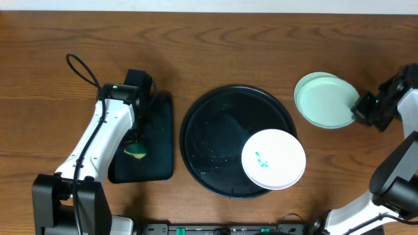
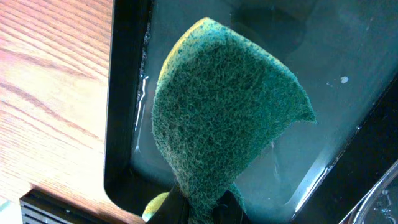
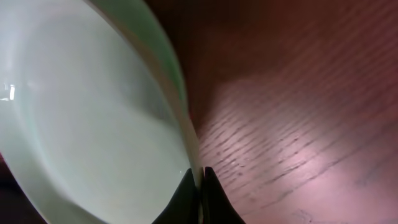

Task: Clean dirty plates on tray and stack at the side
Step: 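Lift the mint plate with the right gripper and stack it on the side plate, then move the right gripper back to the white plate's rim, then grip the white plate with the right gripper and slide it to tray center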

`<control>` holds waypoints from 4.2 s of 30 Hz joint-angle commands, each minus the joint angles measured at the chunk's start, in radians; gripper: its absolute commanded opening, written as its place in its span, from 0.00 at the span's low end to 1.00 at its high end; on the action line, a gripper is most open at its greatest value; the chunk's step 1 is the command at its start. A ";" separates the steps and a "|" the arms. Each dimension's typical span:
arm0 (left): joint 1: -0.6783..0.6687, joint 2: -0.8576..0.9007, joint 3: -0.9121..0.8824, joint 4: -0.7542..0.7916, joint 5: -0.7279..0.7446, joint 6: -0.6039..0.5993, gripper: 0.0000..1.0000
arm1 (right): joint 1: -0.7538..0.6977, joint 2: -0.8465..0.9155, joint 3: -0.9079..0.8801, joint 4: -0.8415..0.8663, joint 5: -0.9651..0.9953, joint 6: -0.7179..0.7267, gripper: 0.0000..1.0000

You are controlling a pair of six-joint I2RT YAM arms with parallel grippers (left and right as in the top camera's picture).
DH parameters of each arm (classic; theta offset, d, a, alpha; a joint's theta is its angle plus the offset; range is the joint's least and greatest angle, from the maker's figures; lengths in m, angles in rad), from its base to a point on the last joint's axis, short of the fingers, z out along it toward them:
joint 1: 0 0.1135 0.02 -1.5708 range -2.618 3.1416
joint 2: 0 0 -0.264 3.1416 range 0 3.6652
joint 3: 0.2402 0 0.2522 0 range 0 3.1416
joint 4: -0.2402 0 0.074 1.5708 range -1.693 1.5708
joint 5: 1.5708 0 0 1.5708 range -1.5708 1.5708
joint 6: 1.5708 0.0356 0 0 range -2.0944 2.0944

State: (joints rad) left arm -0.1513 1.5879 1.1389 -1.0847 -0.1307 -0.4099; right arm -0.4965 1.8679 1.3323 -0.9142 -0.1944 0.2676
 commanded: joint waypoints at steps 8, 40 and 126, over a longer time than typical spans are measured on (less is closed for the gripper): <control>0.006 0.006 -0.010 -0.008 -0.016 0.018 0.07 | -0.014 0.068 0.000 0.097 -0.127 0.028 0.01; 0.006 0.006 -0.010 -0.005 -0.016 0.017 0.07 | 0.397 -0.213 0.197 -0.296 -0.082 -0.135 0.46; 0.006 0.313 -0.056 0.249 0.037 0.056 0.07 | 0.831 -0.115 -0.422 0.322 -0.068 0.090 0.01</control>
State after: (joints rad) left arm -0.1505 1.8442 1.1019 -0.8497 -0.1272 -0.3679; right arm 0.3309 1.7199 0.9112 -0.6067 -0.2646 0.3737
